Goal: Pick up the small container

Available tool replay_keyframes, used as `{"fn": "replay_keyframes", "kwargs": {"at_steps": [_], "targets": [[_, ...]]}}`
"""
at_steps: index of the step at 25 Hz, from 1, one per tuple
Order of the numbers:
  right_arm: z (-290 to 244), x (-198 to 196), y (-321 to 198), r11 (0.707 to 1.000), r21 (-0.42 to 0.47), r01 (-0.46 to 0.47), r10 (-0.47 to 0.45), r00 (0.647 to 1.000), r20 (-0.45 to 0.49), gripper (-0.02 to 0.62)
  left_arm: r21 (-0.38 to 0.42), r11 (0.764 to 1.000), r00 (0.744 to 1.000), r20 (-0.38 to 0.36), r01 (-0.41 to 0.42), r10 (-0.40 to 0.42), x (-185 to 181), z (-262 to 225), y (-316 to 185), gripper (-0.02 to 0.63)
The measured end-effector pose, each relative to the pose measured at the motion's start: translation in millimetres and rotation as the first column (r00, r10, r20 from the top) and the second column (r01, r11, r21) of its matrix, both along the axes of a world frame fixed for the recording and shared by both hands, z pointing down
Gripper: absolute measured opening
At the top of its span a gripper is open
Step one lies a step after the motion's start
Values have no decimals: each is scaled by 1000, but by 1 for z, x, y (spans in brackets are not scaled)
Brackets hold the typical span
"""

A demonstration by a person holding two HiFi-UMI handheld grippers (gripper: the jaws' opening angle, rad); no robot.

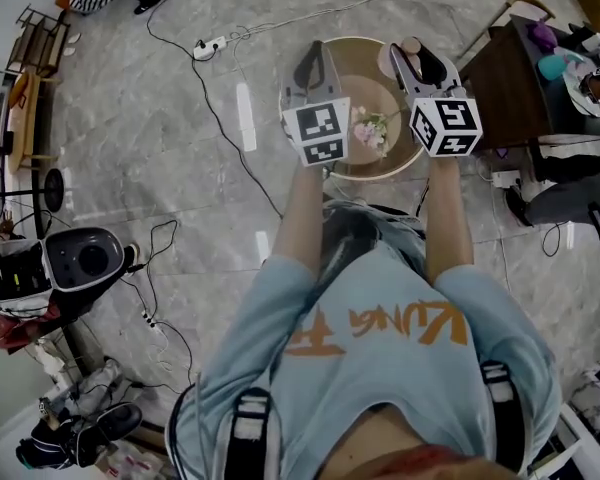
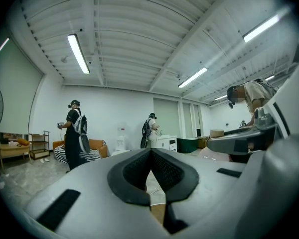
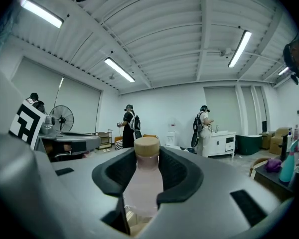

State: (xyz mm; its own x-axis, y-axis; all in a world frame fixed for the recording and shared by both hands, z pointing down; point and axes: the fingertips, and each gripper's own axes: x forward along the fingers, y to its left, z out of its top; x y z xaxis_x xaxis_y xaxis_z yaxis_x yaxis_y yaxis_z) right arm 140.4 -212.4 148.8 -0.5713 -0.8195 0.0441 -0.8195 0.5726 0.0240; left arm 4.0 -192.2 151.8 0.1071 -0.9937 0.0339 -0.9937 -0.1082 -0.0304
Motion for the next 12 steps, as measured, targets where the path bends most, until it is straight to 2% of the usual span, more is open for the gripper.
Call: {"fn": "replay_keyframes", "kwargs": {"at_steps": [12], "targets": [[-7, -5, 6, 1000, 19, 1, -1, 1000, -10, 153, 23, 1000, 1000, -11, -4, 5, -3, -11, 10, 23]]}}
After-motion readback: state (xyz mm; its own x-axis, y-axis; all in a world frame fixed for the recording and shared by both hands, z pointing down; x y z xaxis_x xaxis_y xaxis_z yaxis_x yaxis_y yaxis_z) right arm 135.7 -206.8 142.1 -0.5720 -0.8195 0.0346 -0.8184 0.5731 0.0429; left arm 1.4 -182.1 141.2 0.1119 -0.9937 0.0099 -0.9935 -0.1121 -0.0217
